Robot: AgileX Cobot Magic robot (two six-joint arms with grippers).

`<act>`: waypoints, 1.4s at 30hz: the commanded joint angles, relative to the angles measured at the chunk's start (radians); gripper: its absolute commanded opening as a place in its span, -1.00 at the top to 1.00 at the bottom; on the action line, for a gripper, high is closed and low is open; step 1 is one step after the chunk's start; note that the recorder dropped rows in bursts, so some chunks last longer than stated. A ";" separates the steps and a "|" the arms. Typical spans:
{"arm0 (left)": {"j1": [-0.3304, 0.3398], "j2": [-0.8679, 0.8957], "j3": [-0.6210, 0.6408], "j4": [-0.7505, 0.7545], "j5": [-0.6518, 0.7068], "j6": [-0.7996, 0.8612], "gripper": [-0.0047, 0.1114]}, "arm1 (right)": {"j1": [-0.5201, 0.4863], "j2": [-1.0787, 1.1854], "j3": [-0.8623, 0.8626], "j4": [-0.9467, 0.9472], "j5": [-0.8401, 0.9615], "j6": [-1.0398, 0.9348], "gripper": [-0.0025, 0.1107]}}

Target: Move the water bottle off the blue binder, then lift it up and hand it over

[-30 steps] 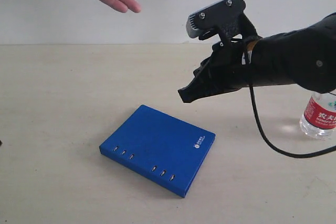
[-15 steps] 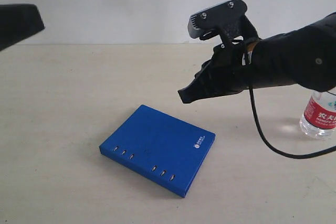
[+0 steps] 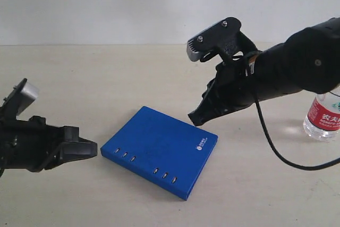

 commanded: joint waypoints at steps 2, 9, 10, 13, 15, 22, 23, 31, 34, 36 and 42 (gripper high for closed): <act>-0.011 0.095 -0.071 -0.005 -0.056 -0.051 0.84 | -0.046 0.030 -0.007 0.010 -0.092 0.156 0.96; -0.011 0.142 -0.094 -0.005 0.082 -0.049 0.84 | -0.070 0.069 -0.012 0.007 -0.044 0.268 0.93; -0.011 0.144 -0.094 -0.005 0.077 -0.043 0.84 | -0.070 0.069 -0.014 0.007 -0.004 0.257 0.87; -0.011 0.161 -0.100 -0.005 0.065 -0.022 0.82 | -0.070 0.069 -0.007 0.004 0.077 0.219 0.52; -0.011 0.181 -0.103 -0.005 0.077 -0.017 0.70 | -0.070 0.069 -0.007 0.004 0.081 0.212 0.25; -0.011 0.263 -0.107 -0.005 0.073 -0.047 0.02 | -0.070 0.075 -0.007 0.004 0.006 0.212 0.15; -0.011 0.275 -0.107 -0.005 0.067 -0.055 -0.01 | -0.070 0.086 -0.009 0.004 0.002 0.212 0.15; -0.011 0.321 -0.119 -0.005 0.066 -0.073 -0.01 | -0.070 0.205 -0.023 0.035 0.015 0.173 0.40; -0.011 0.321 -0.134 -0.005 0.076 -0.073 -0.01 | -0.070 0.205 -0.023 0.035 -0.013 0.152 0.43; -0.011 0.321 -0.149 -0.005 0.081 -0.073 -0.01 | -0.070 0.205 -0.023 0.035 -0.061 0.152 0.43; -0.011 0.321 -0.206 -0.005 0.078 -0.073 -0.01 | -0.070 0.232 -0.023 0.041 -0.043 0.149 0.43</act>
